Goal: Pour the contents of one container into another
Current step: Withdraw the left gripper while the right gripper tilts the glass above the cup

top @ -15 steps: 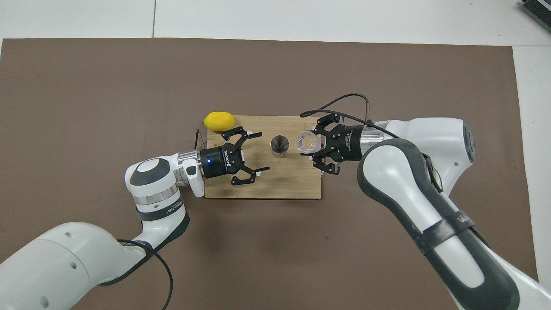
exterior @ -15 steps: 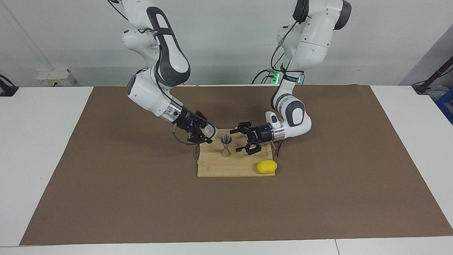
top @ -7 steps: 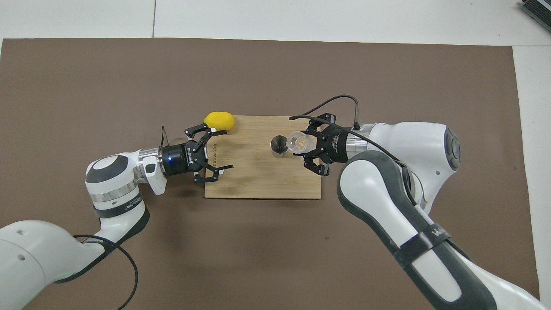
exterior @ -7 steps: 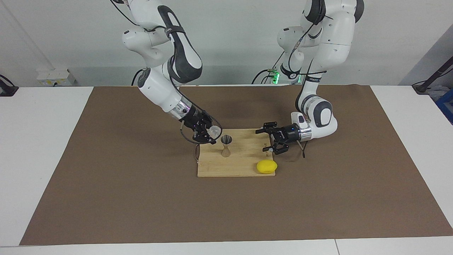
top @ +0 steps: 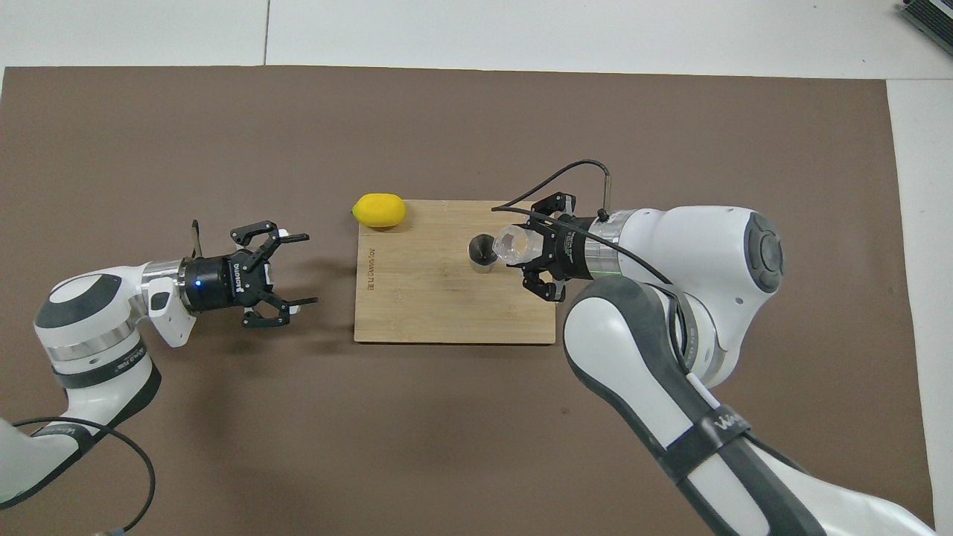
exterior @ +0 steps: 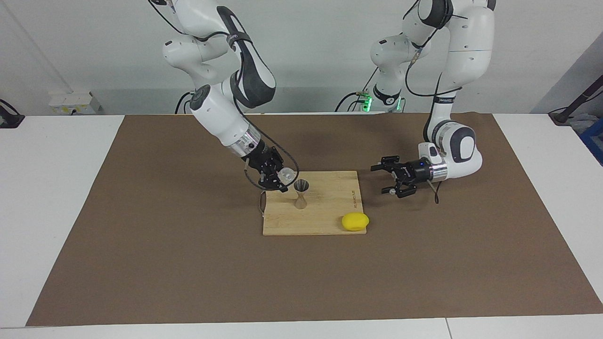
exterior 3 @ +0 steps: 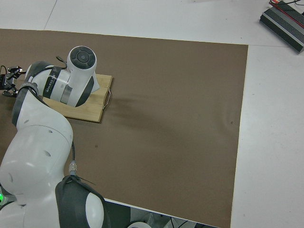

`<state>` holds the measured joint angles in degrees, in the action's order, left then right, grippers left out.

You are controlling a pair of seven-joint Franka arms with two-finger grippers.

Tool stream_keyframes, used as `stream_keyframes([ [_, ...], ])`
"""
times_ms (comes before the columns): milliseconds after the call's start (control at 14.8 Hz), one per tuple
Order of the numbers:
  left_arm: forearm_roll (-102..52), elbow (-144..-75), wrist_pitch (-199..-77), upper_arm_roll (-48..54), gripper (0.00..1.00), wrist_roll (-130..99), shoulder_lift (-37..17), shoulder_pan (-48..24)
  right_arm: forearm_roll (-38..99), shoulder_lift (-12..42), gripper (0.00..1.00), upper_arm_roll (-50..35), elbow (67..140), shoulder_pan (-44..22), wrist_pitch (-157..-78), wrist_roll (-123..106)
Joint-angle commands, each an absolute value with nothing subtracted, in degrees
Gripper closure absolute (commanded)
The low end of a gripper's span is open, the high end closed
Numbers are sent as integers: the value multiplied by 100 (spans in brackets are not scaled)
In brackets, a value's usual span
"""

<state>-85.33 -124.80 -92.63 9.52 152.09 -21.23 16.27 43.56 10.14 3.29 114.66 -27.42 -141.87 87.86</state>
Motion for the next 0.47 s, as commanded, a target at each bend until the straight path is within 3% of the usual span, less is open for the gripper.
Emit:
stream_keyframes([
  [0,-8087,-12665,-8799,984,0,15284,-1916,2152,3939,1081,100,334,11347,-2769,-14256,9113],
  [407,-7419,-12455,-8508,906,0,15162,-1680,2470,3024,1169,100,325,11092,-2812,-14186,9852],
])
